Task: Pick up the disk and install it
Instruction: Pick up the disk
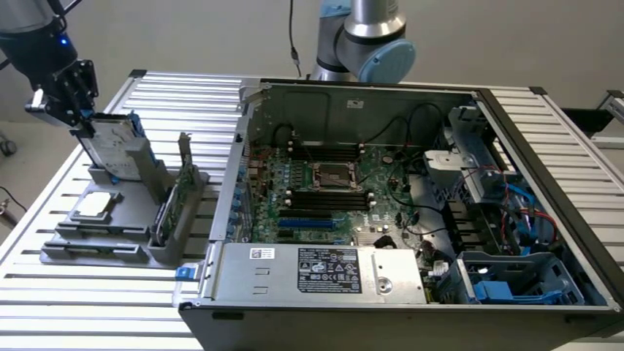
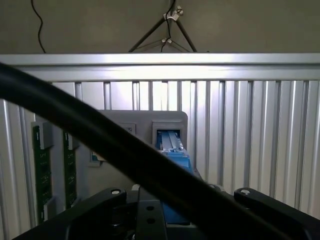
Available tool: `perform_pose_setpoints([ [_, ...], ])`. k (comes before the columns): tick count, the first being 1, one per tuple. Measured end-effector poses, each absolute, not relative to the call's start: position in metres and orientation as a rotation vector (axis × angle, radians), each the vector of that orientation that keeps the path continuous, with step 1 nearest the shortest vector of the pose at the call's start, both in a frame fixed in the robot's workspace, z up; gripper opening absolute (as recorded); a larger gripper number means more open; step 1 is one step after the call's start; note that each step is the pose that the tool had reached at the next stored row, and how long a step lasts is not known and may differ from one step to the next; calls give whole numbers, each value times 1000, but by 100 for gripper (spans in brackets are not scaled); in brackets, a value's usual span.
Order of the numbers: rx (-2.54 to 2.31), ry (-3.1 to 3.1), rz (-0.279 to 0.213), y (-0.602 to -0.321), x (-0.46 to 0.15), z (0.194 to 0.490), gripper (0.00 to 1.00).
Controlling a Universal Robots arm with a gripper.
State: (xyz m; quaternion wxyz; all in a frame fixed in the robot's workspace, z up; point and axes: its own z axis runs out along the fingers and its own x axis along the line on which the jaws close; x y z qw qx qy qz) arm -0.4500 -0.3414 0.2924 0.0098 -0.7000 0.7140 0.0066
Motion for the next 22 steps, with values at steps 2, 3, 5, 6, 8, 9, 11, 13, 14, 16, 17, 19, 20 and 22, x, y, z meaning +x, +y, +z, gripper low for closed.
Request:
perform_pose_setpoints([
  [2, -2184, 2228, 23, -342, -450, 292, 33],
  [3, -2184, 2228, 24, -342, -450, 292, 33],
  [5, -2183, 2227, 27, -342, -450, 292, 33],
  [6, -2182, 2226, 27, -342, -450, 292, 33],
  [8, -2182, 2226, 28, -342, -450, 292, 33],
  [9, -2182, 2226, 28, -342, -450, 292, 33],
  [11, -2182, 2226, 28, -342, -450, 292, 33],
  [13, -2182, 2226, 28, -342, -450, 292, 33],
  [14, -2182, 2226, 28, -342, -450, 292, 33],
  [16, -2182, 2226, 28, -342, -450, 292, 33],
  [17, -2182, 2226, 28, -342, -450, 292, 33],
  [19, -2182, 2226, 28, -342, -450, 292, 33],
  [20, -2182, 2226, 28, -342, -450, 292, 33],
  [22, -2182, 2226, 28, -342, -450, 292, 33],
])
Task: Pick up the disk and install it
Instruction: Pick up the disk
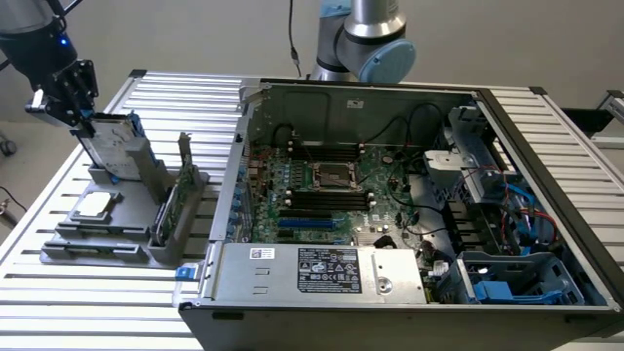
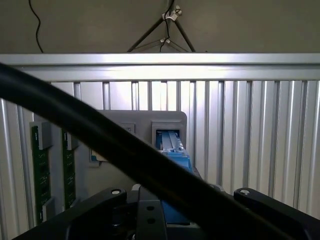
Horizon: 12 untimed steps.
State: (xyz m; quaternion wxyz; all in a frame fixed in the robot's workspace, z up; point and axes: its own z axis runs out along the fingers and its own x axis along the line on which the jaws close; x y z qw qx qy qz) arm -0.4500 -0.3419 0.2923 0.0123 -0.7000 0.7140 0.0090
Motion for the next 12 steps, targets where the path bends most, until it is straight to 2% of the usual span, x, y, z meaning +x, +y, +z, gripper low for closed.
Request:
perform_pose_setpoints([
  [12, -2182, 2226, 28, -342, -449, 311, 33],
])
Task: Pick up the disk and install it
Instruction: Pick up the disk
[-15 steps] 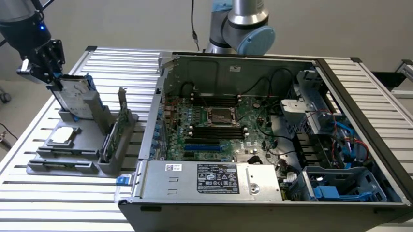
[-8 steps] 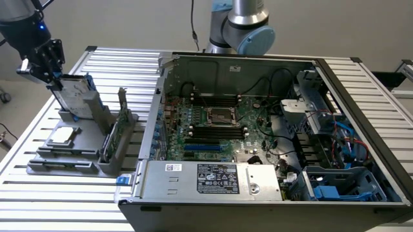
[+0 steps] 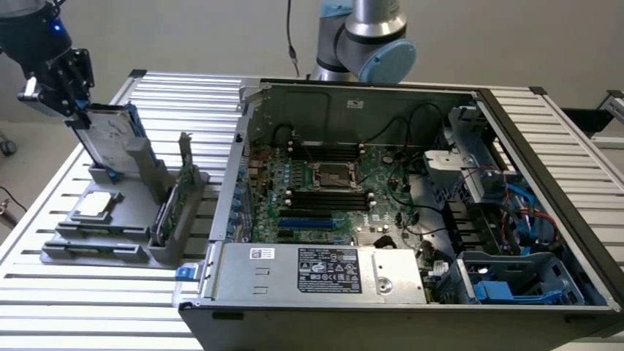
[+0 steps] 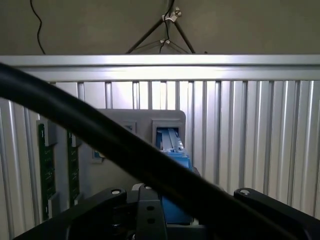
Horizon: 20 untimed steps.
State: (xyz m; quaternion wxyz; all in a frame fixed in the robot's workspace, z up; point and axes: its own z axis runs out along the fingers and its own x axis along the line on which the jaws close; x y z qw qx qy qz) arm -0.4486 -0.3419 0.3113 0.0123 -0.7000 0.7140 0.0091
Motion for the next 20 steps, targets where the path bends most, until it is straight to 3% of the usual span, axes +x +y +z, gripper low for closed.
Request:
perform_pose_setpoints([
  [20, -2181, 2225, 29, -353, -419, 392, 33],
])
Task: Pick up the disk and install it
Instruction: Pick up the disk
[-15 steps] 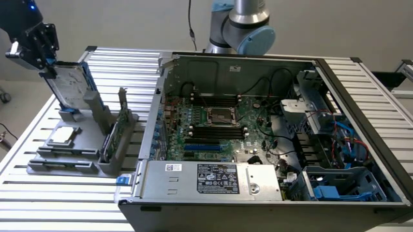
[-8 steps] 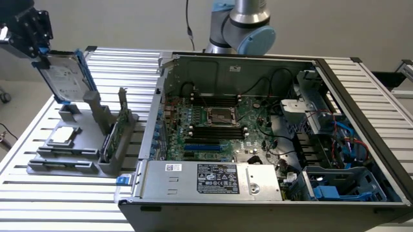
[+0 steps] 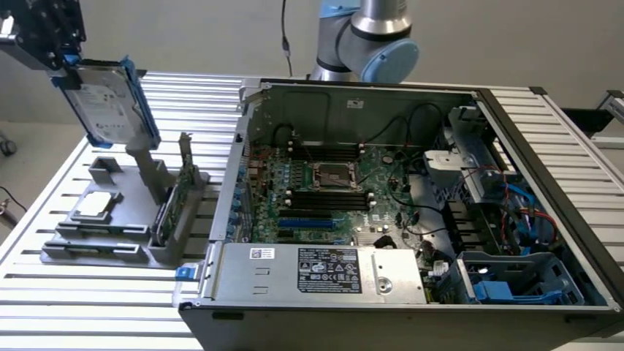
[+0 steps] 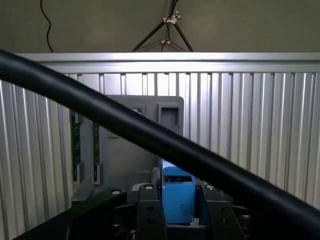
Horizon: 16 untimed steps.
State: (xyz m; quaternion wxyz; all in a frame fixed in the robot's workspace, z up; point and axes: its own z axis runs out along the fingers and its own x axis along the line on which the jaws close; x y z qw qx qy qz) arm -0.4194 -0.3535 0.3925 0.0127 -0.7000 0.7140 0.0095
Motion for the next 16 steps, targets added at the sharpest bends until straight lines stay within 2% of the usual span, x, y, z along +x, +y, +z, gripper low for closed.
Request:
perform_pose_setpoints([
  [16, -2180, 2224, 34, -372, -347, 465, 33],
])
